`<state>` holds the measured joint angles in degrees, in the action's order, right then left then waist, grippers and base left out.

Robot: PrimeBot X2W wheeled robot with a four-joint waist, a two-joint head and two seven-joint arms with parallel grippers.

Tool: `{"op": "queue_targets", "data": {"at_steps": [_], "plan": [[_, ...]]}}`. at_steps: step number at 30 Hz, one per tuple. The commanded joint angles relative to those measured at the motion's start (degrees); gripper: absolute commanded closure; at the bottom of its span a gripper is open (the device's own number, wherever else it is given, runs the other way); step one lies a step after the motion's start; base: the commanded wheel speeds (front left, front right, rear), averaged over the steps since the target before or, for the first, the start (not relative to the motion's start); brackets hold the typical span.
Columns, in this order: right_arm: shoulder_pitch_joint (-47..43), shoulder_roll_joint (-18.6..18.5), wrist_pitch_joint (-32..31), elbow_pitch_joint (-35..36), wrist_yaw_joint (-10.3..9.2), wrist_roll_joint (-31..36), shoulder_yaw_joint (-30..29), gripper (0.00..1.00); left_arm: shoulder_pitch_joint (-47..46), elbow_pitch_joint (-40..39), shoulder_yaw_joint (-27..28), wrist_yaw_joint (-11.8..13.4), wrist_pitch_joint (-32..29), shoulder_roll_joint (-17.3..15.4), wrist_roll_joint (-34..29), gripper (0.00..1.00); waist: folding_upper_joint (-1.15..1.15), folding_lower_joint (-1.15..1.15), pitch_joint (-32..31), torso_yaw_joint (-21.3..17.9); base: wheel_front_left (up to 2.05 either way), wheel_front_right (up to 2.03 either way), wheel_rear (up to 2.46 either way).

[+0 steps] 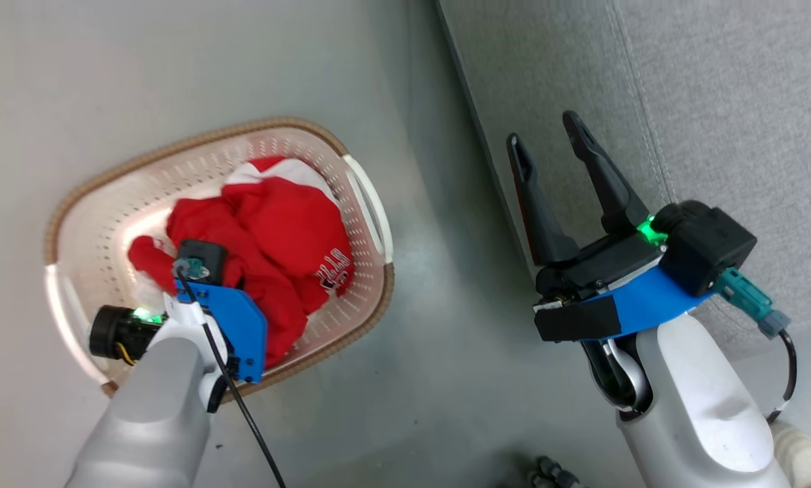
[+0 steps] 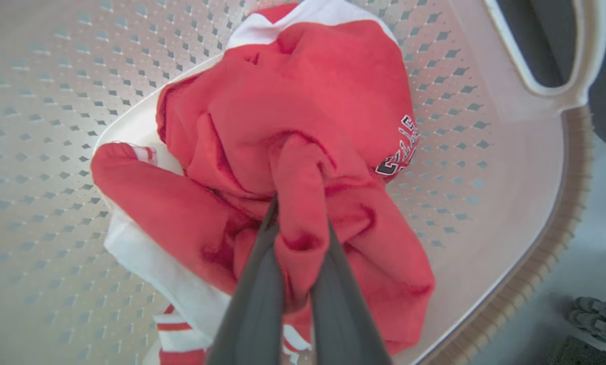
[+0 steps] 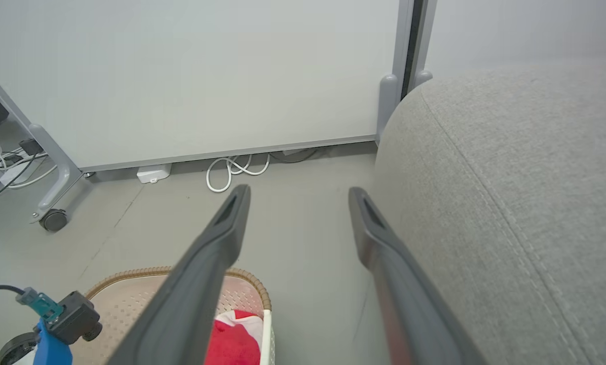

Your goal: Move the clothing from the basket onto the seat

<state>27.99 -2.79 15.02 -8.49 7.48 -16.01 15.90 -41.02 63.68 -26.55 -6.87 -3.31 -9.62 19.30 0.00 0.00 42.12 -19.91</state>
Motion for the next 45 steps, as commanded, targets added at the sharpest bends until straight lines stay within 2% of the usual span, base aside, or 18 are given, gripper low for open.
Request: {"op": "queue_targets", "data": {"at_steps": [1,10,19,34,45], "plan": [[-0.8,-0.2,0.2,-0.4,0.03,0.8,-0.4,0.0,0.5,0.2,-0.2,-0.2,1.0,0.4,0.5,1.0,0.0,0.0,-4.0,2.8,0.0,0.0,0.0],[-7.1,-0.2,0.2,-5.4,0.02,5.1,-3.3,0.0,4.9,-0.4,-4.6,-0.8,5.8,5.5,4.7,1.0,0.0,0.0,-20.0,9.7,0.0,0.0,0.0],[-12.5,-0.2,-0.1,-8.9,0.02,6.8,-4.6,0.0,7.4,-5.8,-12.7,-0.6,7.7,6.6,11.8,1.0,0.0,0.0,-31.2,15.0,0.0,0.0,0.0],[-19.4,-0.2,-2.9,-8.1,0.02,6.5,-6.3,0.0,2.9,-13.6,-23.0,-0.6,11.1,6.8,20.9,1.0,0.0,0.0,-41.6,18.8,0.0,0.0,0.0],[-21.7,-0.2,-4.8,-6.0,0.02,6.5,-5.9,0.0,-3.7,-18.4,-28.3,-0.6,12.1,6.7,25.7,1.0,0.0,0.0,-43.6,18.6,0.0,0.0,0.0]]}}
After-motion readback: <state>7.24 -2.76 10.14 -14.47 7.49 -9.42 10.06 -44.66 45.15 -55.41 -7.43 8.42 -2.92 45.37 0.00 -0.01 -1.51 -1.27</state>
